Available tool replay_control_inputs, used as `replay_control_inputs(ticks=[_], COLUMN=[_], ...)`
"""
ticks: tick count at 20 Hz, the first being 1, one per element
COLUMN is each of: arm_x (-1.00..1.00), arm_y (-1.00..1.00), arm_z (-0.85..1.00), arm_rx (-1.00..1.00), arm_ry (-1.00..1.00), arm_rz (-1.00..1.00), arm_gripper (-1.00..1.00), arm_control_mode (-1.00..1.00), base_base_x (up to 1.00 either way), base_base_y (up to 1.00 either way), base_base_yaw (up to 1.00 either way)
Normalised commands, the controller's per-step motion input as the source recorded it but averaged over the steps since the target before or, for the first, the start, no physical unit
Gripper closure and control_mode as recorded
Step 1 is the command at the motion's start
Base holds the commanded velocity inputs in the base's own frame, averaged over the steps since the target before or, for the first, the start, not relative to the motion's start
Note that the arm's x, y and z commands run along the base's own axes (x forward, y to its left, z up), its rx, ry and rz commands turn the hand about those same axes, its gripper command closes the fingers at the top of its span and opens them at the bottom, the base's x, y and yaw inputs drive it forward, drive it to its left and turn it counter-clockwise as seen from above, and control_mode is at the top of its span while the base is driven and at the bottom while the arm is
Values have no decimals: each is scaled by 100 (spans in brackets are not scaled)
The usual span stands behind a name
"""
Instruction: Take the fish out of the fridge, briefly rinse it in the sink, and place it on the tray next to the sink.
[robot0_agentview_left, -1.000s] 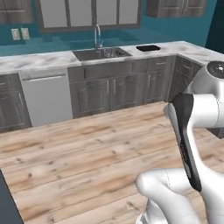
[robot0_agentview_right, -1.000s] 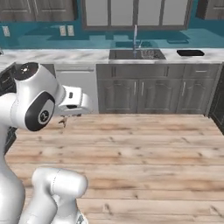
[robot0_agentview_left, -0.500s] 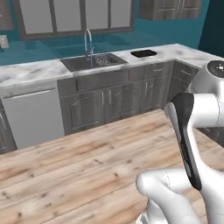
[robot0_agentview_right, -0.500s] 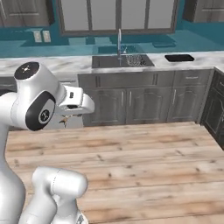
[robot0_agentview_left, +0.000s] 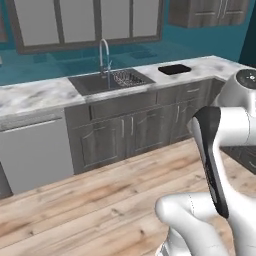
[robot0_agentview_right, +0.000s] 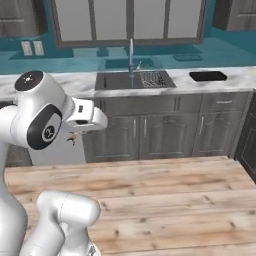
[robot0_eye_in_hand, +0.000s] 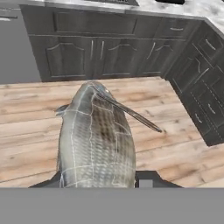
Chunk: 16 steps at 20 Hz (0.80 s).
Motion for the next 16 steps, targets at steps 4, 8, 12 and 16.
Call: replay_control_inputs(ticks=[4,8,12,16], arm_x=[0,0,0,0], arm_y=[0,0,0,0], arm_z=[0,0,0,0], arm_rx=[0,0,0,0], arm_ry=[0,0,0,0], arm_rz=[0,0,0,0], arm_gripper=[100,100,100,100], arm_control_mode=[100,100,100,100], base_base_x=[100,100,100,79], base_base_y=[-65,-79,-83,-71], base_base_yaw=[6,2,4,19])
